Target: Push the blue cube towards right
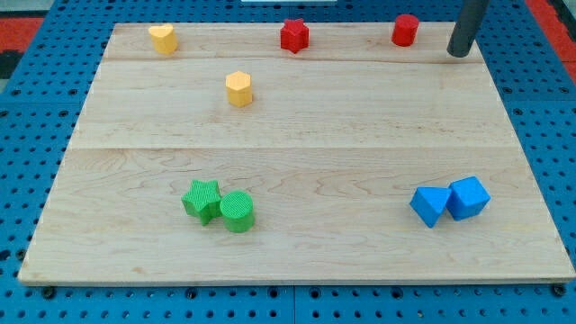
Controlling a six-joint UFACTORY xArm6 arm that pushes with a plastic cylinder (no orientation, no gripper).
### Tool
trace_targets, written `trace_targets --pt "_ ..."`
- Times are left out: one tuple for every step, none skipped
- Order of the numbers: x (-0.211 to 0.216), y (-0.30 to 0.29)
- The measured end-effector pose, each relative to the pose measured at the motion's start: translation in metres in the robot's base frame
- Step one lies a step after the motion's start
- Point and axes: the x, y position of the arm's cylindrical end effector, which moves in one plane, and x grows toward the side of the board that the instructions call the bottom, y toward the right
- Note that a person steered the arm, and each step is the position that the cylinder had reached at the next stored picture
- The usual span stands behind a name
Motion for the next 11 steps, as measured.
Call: trace_targets --pt "0.002 0.0" --pt "0.003 0.0" --pt "0.003 0.0" --pt "0.003 -0.002" --pt "0.003 -0.002" --pt "0.006 -0.016" --pt "0.028 -0.071" --pt "0.052 -0.119" --pt "0.054 -0.122" --pt "0.054 -0.124" --pt "0.024 -0.169"
